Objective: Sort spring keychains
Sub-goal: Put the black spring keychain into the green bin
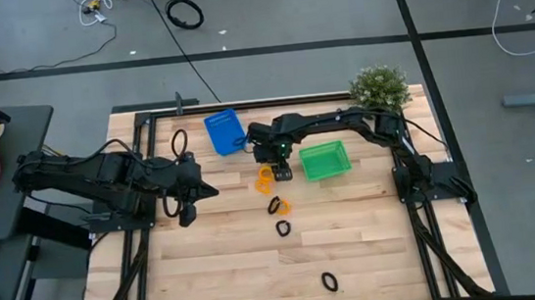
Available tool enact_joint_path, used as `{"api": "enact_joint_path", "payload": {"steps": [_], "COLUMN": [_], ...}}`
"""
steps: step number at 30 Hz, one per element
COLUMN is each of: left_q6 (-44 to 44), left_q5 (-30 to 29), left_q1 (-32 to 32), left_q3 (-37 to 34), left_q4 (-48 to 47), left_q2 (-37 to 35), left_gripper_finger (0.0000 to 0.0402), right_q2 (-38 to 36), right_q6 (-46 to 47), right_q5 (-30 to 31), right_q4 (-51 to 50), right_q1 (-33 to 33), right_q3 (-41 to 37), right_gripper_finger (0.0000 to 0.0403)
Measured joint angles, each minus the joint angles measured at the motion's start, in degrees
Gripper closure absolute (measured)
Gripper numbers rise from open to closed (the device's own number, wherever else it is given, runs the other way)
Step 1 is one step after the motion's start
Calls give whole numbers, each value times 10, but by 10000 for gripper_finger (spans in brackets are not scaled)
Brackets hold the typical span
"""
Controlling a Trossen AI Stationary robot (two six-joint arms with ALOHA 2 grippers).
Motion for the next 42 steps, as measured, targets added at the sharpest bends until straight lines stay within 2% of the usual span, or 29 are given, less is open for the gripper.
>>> {"api": "enact_joint_path", "payload": {"steps": [7, 12, 16, 21, 23, 28, 32, 39, 42], "left_q6": [0, -3, -4, -12, -12, -12, -9, -1, 1], "left_q5": [0, 0, 0, 0, 0, 0, 0, 0, 0], "left_q1": [0, 0, 0, 0, 0, 0, 0, 0, 0], "left_q3": [0, 0, 0, 0, 0, 0, 0, 0, 0], "left_q4": [0, 0, 0, 0, 0, 0, -1, -2, -2], "left_q2": [0, 0, 0, 0, 0, 0, 0, 0, 0], "left_gripper_finger": [397, 397, 397, 397, 397, 397, 397, 397, 397], "right_q2": [0, -2, -3, -3, -3, -6, -17, -46, -58], "right_q6": [-19, -17, -13, -13, -11, 9, 7, 7, 12], "right_q5": [-15, -17, -13, 8, 13, 21, 33, 35, 34], "right_q4": [8, 22, 30, 41, 38, 35, -17, -128, -201], "right_q1": [-7, -12, -13, -10, -10, -5, 2, 16, 23], "right_q3": [-22, -38, -45, -45, -43, -43, -25, 67, 134], "right_gripper_finger": [162, 190, 246, 359, 387, 380, 396, 396, 397]}}
